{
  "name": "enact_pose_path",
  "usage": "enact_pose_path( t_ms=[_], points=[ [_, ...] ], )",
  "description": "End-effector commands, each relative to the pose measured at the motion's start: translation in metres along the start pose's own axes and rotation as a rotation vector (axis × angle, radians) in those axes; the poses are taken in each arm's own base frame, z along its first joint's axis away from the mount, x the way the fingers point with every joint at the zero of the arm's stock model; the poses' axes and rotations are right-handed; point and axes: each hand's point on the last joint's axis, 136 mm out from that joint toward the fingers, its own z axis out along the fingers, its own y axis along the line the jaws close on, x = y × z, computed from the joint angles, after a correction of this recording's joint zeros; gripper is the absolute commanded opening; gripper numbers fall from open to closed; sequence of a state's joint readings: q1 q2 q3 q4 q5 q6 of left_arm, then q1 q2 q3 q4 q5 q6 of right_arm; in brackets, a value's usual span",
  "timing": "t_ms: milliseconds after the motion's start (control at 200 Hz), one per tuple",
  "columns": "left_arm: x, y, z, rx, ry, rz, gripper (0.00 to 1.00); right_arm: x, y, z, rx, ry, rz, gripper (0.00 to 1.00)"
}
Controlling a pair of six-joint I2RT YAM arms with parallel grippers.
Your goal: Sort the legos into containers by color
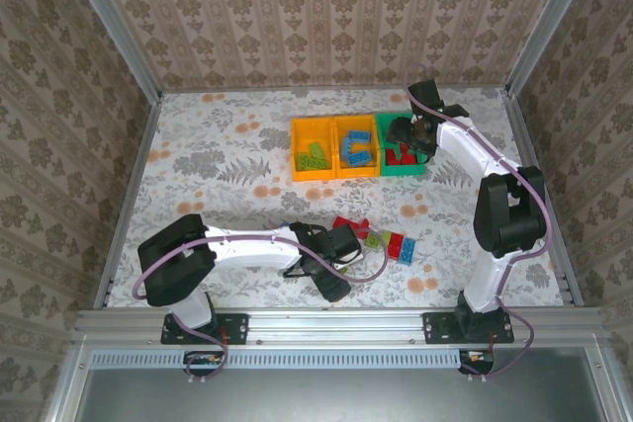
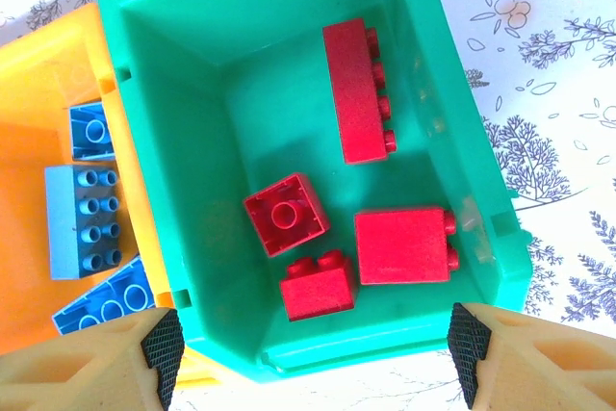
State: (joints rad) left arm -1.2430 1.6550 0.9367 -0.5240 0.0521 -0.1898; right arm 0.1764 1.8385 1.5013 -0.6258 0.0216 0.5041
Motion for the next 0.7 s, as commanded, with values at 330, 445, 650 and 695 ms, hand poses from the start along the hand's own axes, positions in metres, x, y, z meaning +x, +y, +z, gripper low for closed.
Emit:
enact_pose_path(
  t_ms=[330, 445, 650, 695],
  points=[
    [0.003, 0.023, 0.017, -0.103, 0.072, -0.063, 0.42, 0.022, -0.019, -0.027, 0.023, -0.021, -0.016, 0.77],
    [-0.014, 0.038, 0.005, -0.109, 0.000, -0.120, 0.36, 0.039, -0.029, -0.031, 0.034, -0.015, -0.008, 0.78],
    [-0.064, 0.072, -0.043, -0.105, -0.197, -0.197, 0.34, 0.072, -0.030, -0.042, -0.003, -0.021, -0.028, 0.78],
    [-0.076, 0.083, -0.055, -0.114, -0.244, -0.208, 0.33, 0.081, -0.025, -0.045, -0.019, -0.021, -0.065, 0.78]
  ],
)
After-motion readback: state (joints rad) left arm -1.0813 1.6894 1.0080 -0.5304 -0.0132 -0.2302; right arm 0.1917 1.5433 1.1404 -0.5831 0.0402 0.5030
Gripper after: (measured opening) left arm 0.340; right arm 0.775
